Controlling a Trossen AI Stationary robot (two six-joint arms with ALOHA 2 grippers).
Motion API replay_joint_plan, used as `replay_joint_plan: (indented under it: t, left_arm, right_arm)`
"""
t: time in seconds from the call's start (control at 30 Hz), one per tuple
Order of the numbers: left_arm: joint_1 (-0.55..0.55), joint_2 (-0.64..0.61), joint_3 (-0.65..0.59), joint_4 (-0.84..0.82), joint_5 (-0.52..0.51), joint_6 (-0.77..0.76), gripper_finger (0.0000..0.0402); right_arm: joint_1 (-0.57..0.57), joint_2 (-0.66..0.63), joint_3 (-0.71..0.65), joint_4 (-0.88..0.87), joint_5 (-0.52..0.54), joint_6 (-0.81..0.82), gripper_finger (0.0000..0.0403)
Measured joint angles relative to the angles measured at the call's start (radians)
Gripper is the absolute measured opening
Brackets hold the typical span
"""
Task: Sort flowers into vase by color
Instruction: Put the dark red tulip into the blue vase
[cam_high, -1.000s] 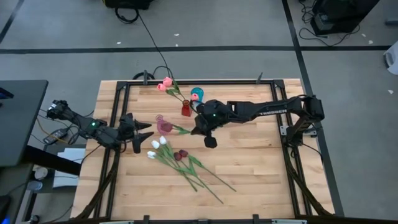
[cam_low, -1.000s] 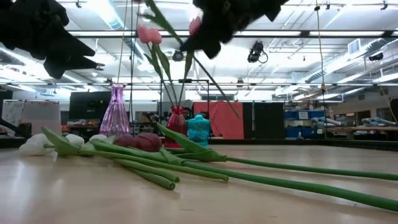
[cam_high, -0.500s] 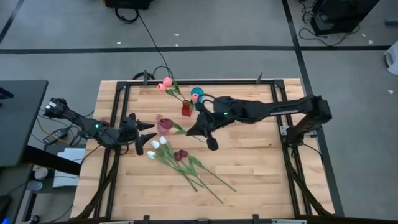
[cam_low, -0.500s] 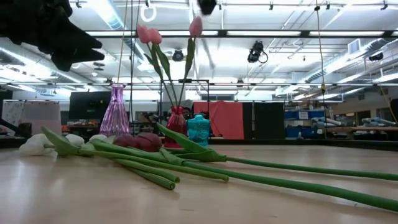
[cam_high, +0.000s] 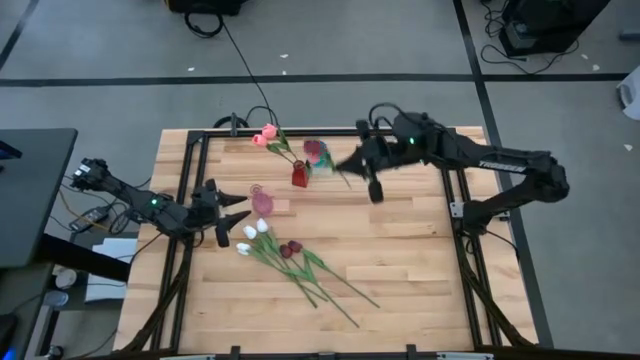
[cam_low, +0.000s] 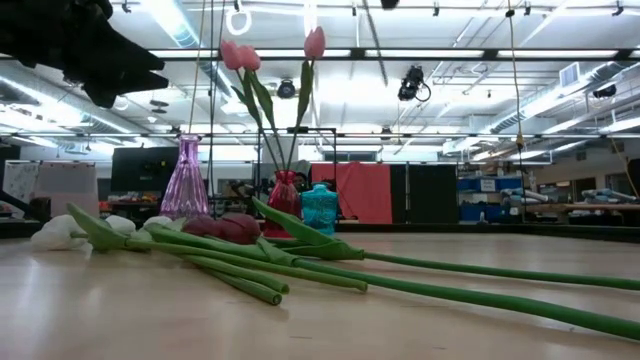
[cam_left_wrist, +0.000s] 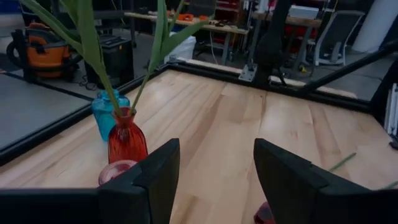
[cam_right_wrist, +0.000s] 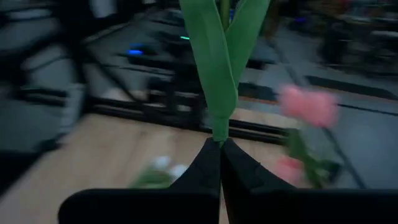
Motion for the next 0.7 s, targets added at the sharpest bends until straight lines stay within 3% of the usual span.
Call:
replay_joint_plan:
  t: [0.17, 0.33, 0.47, 0.7]
  left_arm:
    - [0.0, -0.006, 0.0, -0.004, -0.058, 0.003, 0.0211]
    - [0.0, -0.006, 0.0, -0.003, -0.093, 0.003, 0.0211]
    - [0.0, -0.006, 0.0, -0.011, -0.095, 0.003, 0.0211]
    - [0.0, -0.006, 0.0, -0.031, -0.095, -0.006, 0.0211]
  right_arm:
    - [-0.193, 0.083, -0.058, 0.199, -0.113, 0.023, 0.0009]
    - [-0.332, 0.251, -0.058, 0.451, -0.227, 0.083, 0.0009]
    - [-0.382, 0.387, -0.059, 0.657, -0.307, 0.172, 0.0009]
    - [-0.413, 0.492, -0.058, 0.784, -0.31, 0.172, 0.0009]
